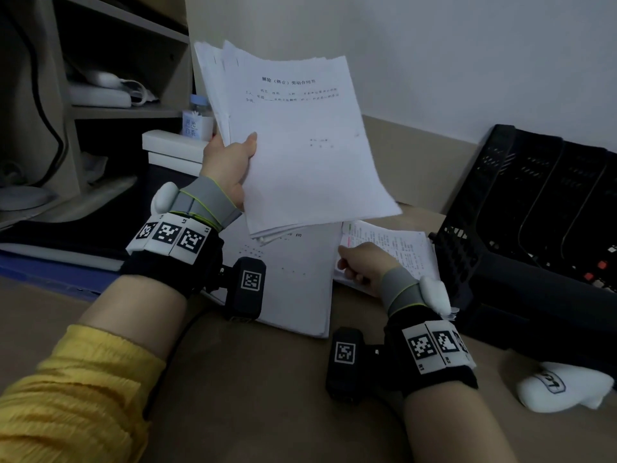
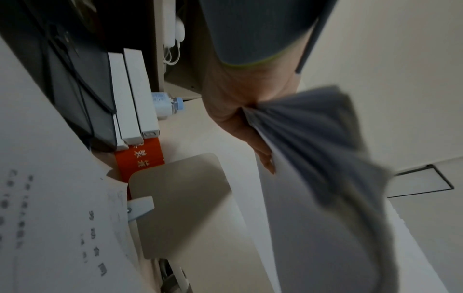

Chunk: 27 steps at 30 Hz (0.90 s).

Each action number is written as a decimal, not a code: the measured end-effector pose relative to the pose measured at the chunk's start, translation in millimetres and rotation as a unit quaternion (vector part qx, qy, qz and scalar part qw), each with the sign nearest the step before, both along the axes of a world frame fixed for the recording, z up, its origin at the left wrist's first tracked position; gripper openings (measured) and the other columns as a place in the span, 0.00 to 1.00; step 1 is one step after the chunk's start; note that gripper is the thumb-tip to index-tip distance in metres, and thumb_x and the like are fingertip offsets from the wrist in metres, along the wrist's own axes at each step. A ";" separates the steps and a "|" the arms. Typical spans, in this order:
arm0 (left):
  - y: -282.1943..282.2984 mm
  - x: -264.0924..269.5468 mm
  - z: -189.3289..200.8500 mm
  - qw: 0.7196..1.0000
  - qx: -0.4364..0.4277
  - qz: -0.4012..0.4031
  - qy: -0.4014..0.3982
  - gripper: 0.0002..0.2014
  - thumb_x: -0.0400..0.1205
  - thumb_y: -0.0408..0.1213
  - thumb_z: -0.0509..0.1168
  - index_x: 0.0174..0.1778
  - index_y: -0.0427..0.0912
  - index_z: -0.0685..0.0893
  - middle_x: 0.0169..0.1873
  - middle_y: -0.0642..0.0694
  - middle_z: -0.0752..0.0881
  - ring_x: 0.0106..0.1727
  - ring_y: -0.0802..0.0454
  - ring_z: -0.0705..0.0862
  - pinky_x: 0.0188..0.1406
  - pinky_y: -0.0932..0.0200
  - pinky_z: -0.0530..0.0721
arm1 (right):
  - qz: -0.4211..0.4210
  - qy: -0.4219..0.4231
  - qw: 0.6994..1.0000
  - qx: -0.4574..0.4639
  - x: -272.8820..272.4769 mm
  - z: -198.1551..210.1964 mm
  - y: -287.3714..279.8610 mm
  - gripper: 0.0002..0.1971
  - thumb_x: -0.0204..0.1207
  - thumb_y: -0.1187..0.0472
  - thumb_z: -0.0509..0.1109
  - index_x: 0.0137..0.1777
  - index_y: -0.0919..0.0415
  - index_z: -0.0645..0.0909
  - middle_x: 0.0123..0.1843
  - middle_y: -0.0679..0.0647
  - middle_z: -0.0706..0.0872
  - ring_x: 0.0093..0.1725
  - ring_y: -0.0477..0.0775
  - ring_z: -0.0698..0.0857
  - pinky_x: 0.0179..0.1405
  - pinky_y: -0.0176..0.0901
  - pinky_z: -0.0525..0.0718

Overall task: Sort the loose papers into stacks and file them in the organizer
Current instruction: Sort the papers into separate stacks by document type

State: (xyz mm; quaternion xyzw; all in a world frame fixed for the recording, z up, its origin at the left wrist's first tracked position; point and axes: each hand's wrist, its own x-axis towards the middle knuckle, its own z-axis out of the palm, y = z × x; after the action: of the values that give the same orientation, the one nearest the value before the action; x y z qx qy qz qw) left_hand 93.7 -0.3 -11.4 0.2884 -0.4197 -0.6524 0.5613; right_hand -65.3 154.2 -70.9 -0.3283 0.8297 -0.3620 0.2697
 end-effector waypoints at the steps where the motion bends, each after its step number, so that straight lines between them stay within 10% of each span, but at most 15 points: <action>1: 0.9 1.3 -0.2 1.000 -0.007 0.009 -0.002 0.15 0.81 0.33 0.69 0.63 0.44 0.78 0.57 0.44 0.88 0.54 0.44 0.88 0.50 0.42 0.88 | -0.016 -0.013 0.999 -0.028 -4.0 0.8 0.1 0.19 0.85 0.58 0.56 0.32 0.64 0.74 0.24 0.56 0.76 0.18 0.49 0.67 0.20 0.36 0.63; 7: 1.4 3.2 -4.6 0.999 -0.023 0.024 -0.041 0.12 0.82 0.33 0.68 0.60 0.45 0.80 0.57 0.43 0.88 0.57 0.42 0.87 0.56 0.39 0.86 | -0.153 -0.133 0.949 -0.241 -18.2 3.8 1.3 0.14 0.86 0.61 0.48 0.63 0.59 0.72 0.45 0.58 0.84 0.34 0.54 0.81 0.27 0.39 0.66; 12: 3.6 3.2 -6.0 0.994 -0.041 -0.013 -0.102 0.12 0.81 0.33 0.69 0.59 0.43 0.80 0.59 0.39 0.86 0.59 0.39 0.86 0.60 0.37 0.85 | -0.166 -0.112 0.926 -0.319 -21.3 2.9 -2.7 0.12 0.84 0.58 0.52 0.56 0.55 0.77 0.50 0.49 0.82 0.54 0.54 0.79 0.52 0.48 0.75; 18: 9.2 -0.9 -8.0 0.989 -0.064 -0.022 -0.134 0.15 0.80 0.34 0.70 0.62 0.38 0.81 0.59 0.38 0.87 0.61 0.40 0.86 0.64 0.41 0.83 | -0.054 -0.109 0.949 -0.291 -13.4 6.0 2.0 0.12 0.79 0.62 0.60 0.53 0.68 0.82 0.51 0.60 0.87 0.47 0.55 0.86 0.33 0.37 0.75; 27: 17.1 -1.6 -5.9 0.990 -0.064 -0.044 -0.117 0.13 0.81 0.32 0.68 0.62 0.38 0.81 0.56 0.36 0.87 0.55 0.37 0.87 0.60 0.38 0.85 | 0.010 -0.078 0.942 -0.325 -8.4 2.5 3.0 0.20 0.80 0.69 0.56 0.51 0.43 0.83 0.47 0.38 0.87 0.47 0.43 0.85 0.47 0.37 0.84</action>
State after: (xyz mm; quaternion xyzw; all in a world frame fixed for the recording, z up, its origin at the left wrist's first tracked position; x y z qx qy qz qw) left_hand 92.1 16.9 -17.3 0.3077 -0.5353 -0.6100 0.4966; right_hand -73.7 157.2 -68.3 -0.3770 0.6399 -0.6339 0.2158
